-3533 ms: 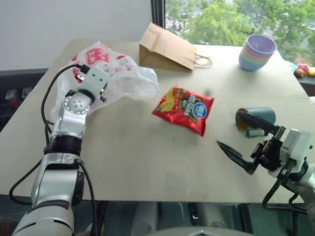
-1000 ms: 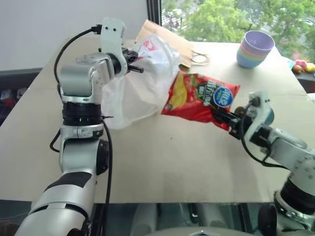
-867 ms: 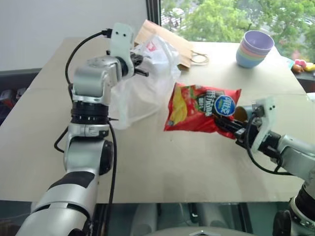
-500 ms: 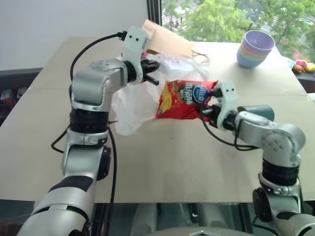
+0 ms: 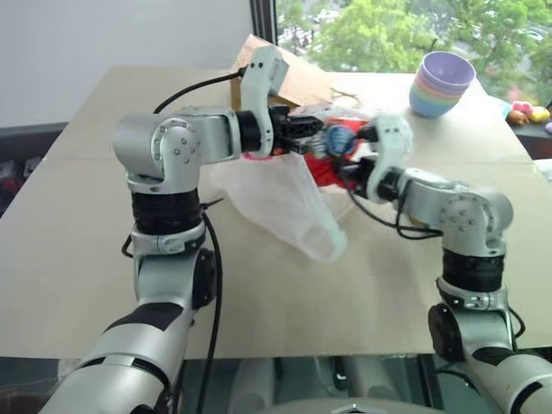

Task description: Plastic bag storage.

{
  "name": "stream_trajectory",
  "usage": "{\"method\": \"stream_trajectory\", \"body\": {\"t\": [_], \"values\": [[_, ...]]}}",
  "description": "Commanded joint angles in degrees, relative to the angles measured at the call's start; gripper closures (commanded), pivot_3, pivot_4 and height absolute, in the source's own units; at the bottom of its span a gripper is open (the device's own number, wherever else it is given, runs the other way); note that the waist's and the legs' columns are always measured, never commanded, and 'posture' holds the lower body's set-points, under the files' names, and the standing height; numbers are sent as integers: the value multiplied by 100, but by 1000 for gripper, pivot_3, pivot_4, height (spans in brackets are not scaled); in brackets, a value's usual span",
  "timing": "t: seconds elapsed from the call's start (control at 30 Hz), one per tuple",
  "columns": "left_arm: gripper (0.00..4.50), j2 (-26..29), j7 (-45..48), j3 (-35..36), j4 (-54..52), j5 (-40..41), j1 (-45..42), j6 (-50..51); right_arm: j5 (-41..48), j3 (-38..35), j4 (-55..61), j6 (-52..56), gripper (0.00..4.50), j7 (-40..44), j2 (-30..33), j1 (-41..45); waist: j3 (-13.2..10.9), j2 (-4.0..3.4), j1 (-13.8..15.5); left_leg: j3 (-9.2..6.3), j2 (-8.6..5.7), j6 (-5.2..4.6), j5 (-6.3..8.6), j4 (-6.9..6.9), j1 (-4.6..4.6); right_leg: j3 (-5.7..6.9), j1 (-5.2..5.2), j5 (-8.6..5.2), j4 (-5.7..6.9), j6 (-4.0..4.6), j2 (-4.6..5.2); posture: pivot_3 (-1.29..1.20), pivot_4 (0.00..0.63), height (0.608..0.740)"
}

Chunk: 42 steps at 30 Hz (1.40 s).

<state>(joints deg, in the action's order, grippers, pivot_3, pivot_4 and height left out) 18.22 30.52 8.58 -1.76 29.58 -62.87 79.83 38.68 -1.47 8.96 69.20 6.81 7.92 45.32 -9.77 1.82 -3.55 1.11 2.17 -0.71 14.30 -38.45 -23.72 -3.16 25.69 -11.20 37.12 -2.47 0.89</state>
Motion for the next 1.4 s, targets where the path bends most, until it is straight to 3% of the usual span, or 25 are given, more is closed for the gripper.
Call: {"method": "stream_trajectory", "body": {"t": [0.03,0.07,0.1,0.13,0.2,0.23,0.33,0.43,0.47,0.6,0.7,0.87,1.0,1.1,1.2,1.3,1.4], "values": [[4500,5,-39,35,-263,178,-26,-122,-902,550,-1777,-1676,4450,468,-397,410,0,0,-24,0,0,0,0,0,1,0,0,0,0,0,0,0,150,740],[4500,36,-80,-28,-337,168,55,-68,-1112,752,-2290,-2098,4450,745,-483,503,-2,-4,-30,0,0,1,0,-1,2,-1,-2,0,0,0,0,0,150,740],[4500,77,-123,-104,-426,142,152,-40,-1339,879,-2815,-2531,4010,911,-583,593,-2,-3,-32,1,-2,1,-1,-2,1,-2,-1,0,-1,-1,1,0,150,740],[4500,93,-165,-120,-533,156,239,4,-1425,818,-3215,-2800,3864,942,-684,690,-2,-3,-28,2,-2,1,-1,-4,1,-3,-2,0,0,-1,1,0,150,740],[4500,96,-237,-89,-726,205,357,87,-1580,711,-3595,-3145,3172,965,-775,792,-2,-3,-23,1,-5,3,-1,-3,-8,0,-1,2,-6,0,9,0,150,740],[4500,129,-279,-90,-810,195,430,90,-1687,713,-3536,-3245,2610,942,-748,788,-2,-3,-24,2,-5,3,-1,-3,-10,-1,1,2,-5,0,11,0,150,740],[4500,170,-531,-29,-818,33,648,7,-2067,935,-2635,-3192,1395,975,-382,470,-3,-4,42,-4,-4,12,-4,3,-17,5,4,2,-6,1,16,0,150,740],[4500,153,-832,-11,-693,-244,821,-404,-1597,810,-1122,-2528,248,1493,158,-130,-2,-4,141,-8,-5,22,-9,9,-17,8,3,2,-16,1,22,0,150,740],[4500,150,-934,-45,-620,-374,886,-662,-1435,781,-402,-2330,53,1669,458,-388,-2,-4,163,-9,-6,16,-5,9,-18,9,2,2,-17,1,23,0,150,740],[4500,39,-1164,-29,-307,-611,980,-1310,-830,374,1749,-1724,53,2042,1478,-1166,-3,-5,195,-9,-8,5,1,8,-20,12,1,2,-20,1,20,0,150,740],[4500,-75,-1292,-19,-90,-705,931,-1575,-776,69,2575,-1485,53,1987,2057,-1548,-2,-4,199,-9,-7,4,1,5,-9,10,-4,1,-14,0,12,0,150,740],[4500,-78,-1128,-331,-4,-839,868,-2000,-1444,-409,3861,-1065,53,1485,3277,-2567,-2,-3,239,-4,-6,3,-1,-5,-8,4,-8,-1,-14,-2,7,0,150,740],[4500,-49,-1062,-543,103,-925,766,-2301,-2830,356,4213,-1306,53,853,4381,-3282,-2,-3,259,9,-7,3,-1,-8,-8,-6,-6,-2,-17,-3,10,0,150,740],[4500,-155,-1006,-736,136,-951,653,-2465,-2185,327,4447,-1777,53,1010,3408,-3357,10,16,233,6,-1,3,-1,-7,-3,-7,-6,-6,-18,-8,-1,0,150,740],[4500,-256,-802,-815,35,-808,606,-2496,-1706,96,3913,-1957,53,1035,2318,-3091,7,10,236,-2,2,3,-1,-9,-2,-8,-5,-11,-9,-17,-11,0,150,740],[4500,-358,-601,-871,-135,-655,606,-2514,-1538,75,2867,-2481,53,1474,1927,-2925,13,19,253,3,-3,2,-1,-23,-1,-9,-14,-9,-7,-17,-2,0,150,740],[4500,-374,-659,-677,-171,-632,437,-2682,-1024,-394,2111,-2637,53,1679,1540,-2445,12,18,268,2,-5,1,0,-33,-6,-7,-23,0,-17,-5,0,0,150,740]]}}
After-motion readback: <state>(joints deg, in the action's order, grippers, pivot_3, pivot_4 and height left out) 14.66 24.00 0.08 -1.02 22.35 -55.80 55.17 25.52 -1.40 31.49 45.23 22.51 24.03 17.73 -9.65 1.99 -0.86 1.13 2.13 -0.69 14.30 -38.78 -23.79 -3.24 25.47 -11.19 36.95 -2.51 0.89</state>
